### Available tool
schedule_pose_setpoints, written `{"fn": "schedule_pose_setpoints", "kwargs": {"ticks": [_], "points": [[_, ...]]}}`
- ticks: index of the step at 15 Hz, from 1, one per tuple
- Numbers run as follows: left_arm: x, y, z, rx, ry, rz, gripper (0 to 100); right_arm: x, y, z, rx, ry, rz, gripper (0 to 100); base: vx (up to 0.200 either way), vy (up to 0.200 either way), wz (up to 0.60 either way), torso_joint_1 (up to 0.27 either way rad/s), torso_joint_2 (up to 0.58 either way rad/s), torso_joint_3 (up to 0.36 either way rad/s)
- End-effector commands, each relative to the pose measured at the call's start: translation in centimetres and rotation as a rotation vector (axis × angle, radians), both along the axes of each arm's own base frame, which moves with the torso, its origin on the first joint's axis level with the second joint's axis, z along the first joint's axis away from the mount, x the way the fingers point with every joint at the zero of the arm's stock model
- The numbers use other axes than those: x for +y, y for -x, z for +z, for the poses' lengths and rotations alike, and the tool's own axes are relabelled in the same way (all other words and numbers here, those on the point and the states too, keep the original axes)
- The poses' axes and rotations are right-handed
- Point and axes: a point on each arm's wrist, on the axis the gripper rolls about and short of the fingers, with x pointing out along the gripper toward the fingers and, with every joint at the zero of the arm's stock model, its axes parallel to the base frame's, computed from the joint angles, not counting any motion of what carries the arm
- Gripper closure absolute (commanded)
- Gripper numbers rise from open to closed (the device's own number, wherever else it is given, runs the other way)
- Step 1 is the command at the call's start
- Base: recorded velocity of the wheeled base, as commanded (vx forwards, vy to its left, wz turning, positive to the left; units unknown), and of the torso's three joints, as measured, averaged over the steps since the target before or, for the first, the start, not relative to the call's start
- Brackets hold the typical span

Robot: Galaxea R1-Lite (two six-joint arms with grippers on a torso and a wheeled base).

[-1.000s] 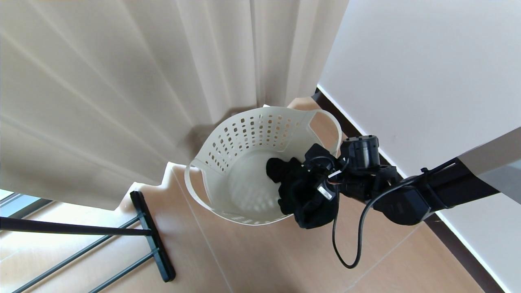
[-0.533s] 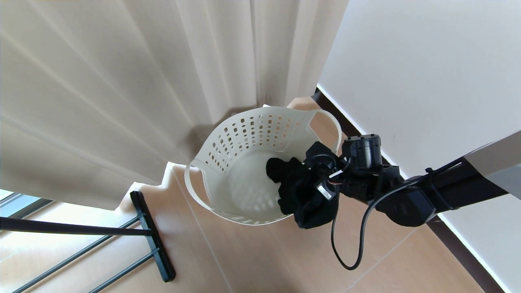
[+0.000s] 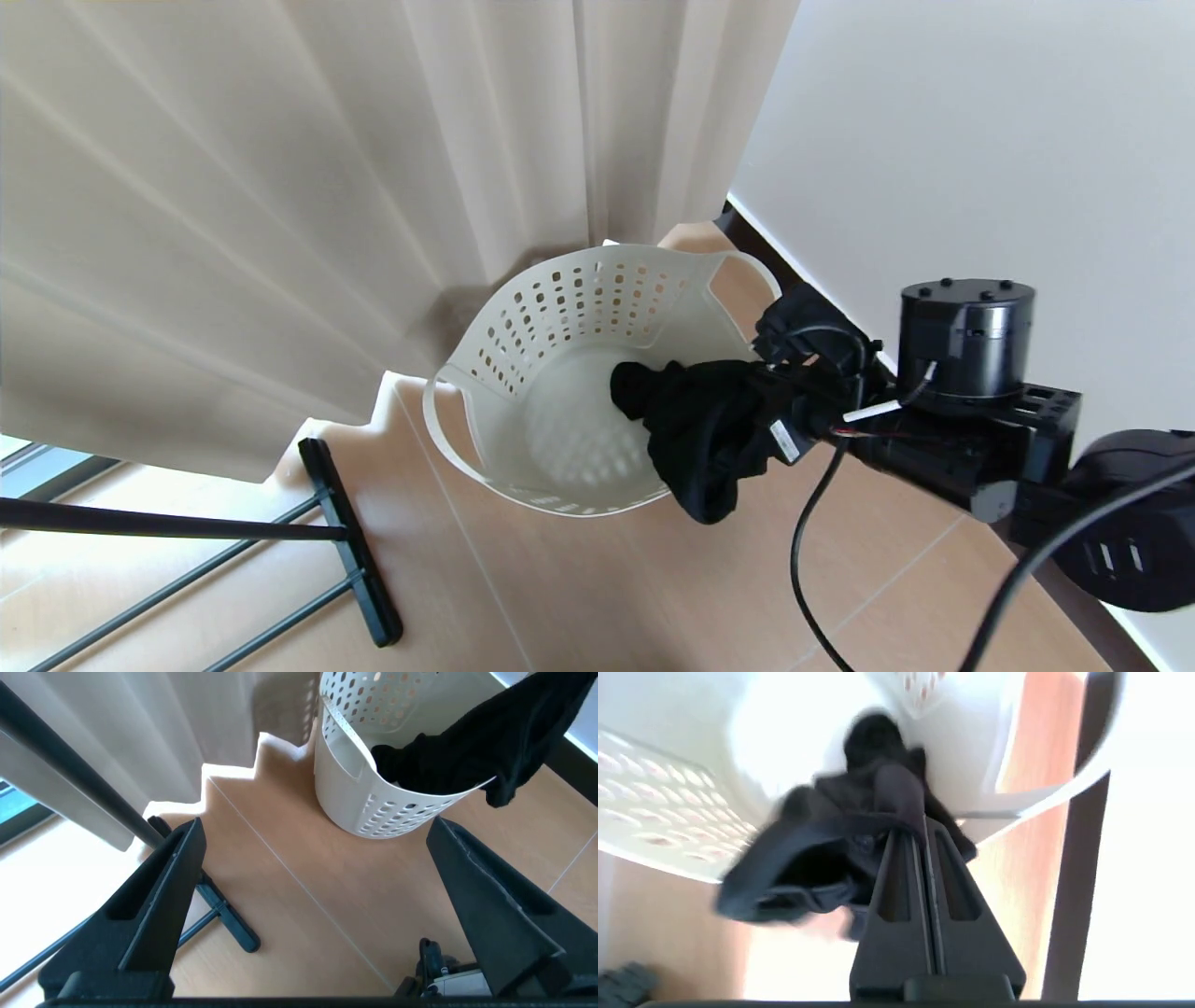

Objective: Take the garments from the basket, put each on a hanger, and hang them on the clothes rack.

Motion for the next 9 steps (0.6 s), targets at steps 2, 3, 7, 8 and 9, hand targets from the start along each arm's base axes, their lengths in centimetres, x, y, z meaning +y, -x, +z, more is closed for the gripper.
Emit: {"fn": "schedule_pose_setpoints", "kwargs": {"ticks": [2, 3, 7, 8, 9], "points": [[0.0, 0.0, 0.0, -0.001, 0.0, 0.0, 0, -1.2, 7.4, 5.1, -0.139, -0.143, 0.1, 100, 0.0, 0.0, 0.0, 0.0, 0.0, 0.0], [0.0, 0.0, 0.0, -0.001, 0.0, 0.0, 0, -1.5, 8.7, 6.2, -0.172, -0.171, 0.112, 100, 0.0, 0.0, 0.0, 0.0, 0.0, 0.0], [0.0, 0.0, 0.0, -0.003, -0.007, -0.002, 0, -2.1, 13.7, 6.4, -0.192, -0.226, 0.245, 100, 0.0, 0.0, 0.0, 0.0, 0.0, 0.0], [0.0, 0.0, 0.0, -0.006, -0.013, -0.004, 0, -2.1, 14.0, 5.8, -0.197, -0.234, 0.248, 100, 0.0, 0.0, 0.0, 0.0, 0.0, 0.0], [0.0, 0.0, 0.1, -0.007, -0.013, -0.001, 0, -2.1, 14.0, 6.0, -0.211, -0.247, 0.246, 100, 0.0, 0.0, 0.0, 0.0, 0.0, 0.0]]}}
